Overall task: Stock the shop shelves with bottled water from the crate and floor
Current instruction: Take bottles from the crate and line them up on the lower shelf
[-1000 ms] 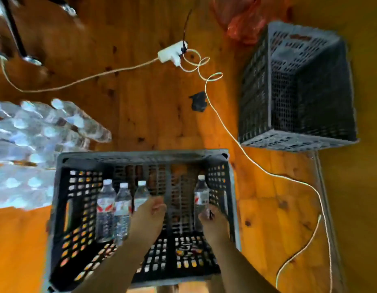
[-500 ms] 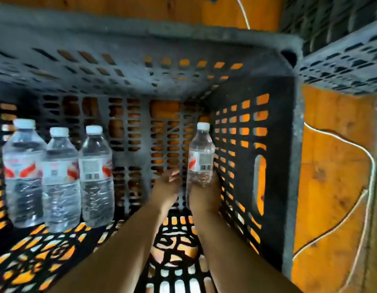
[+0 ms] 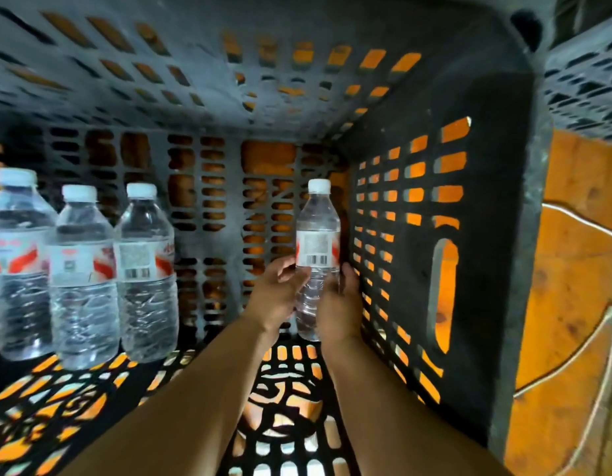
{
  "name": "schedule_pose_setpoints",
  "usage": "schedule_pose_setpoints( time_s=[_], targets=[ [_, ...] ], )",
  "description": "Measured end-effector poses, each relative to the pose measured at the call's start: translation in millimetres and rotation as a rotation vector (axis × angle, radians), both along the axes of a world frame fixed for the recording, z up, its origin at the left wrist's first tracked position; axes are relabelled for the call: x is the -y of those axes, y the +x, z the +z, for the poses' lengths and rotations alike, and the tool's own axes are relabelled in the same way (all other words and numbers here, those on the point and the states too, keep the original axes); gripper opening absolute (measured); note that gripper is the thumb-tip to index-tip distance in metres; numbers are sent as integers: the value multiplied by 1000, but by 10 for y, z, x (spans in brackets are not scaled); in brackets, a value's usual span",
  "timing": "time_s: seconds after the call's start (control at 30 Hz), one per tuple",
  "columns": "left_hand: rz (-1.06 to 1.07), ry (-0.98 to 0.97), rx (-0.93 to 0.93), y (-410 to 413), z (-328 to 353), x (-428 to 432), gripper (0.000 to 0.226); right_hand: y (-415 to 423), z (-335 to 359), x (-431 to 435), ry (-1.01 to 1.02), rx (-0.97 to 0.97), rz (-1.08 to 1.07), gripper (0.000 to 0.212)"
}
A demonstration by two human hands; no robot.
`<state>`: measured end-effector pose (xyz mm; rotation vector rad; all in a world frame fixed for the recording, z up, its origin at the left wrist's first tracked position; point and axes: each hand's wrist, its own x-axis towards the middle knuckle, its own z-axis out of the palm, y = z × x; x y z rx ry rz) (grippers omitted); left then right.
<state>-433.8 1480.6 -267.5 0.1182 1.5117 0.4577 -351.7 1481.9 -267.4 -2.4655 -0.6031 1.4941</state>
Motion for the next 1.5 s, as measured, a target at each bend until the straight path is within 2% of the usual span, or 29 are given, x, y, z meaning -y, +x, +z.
schedule_pose_setpoints(
  time_s=[0.17,0.3,0.37,0.53,0.63,0.7,0.83,1.17,1.3,1.43,1.5],
  targets=[
    [78,-2,-6,-104,271,45,26,-58,220,94,20,-34,99,29],
    [92,33,2,-431,892,138,22,-154,824,81,-39,-128,146,26],
    [66,69,2,-663,1287,149,22,-277,1301,39,-31,-217,143,20],
    [48,236,11,-1195,2527,-30,21,-680,2551,-206,155,-249,304,29],
    [101,330,21,-1446,3326,-33,27,-925,3342,-364,230,-316,409,55],
    [132,408,1,-1585,3812,-1,24,-1025,3871,-449,267,-391,498,40],
    [211,534,-35,-1761,4645,131,18,-1161,4694,-523,363,-505,605,39],
    [453,832,-223,-1993,6756,1174,21,-1681,6763,120,576,-699,892,41],
    [585,860,-379,-2277,7338,1704,22,-2129,7303,527,658,-750,1062,43],
    [684,867,-528,-2675,7702,2278,22,-2742,7681,961,718,-784,1262,69],
    [736,907,-556,-2926,7832,2541,24,-3089,7811,1177,751,-791,1379,73]
  ],
)
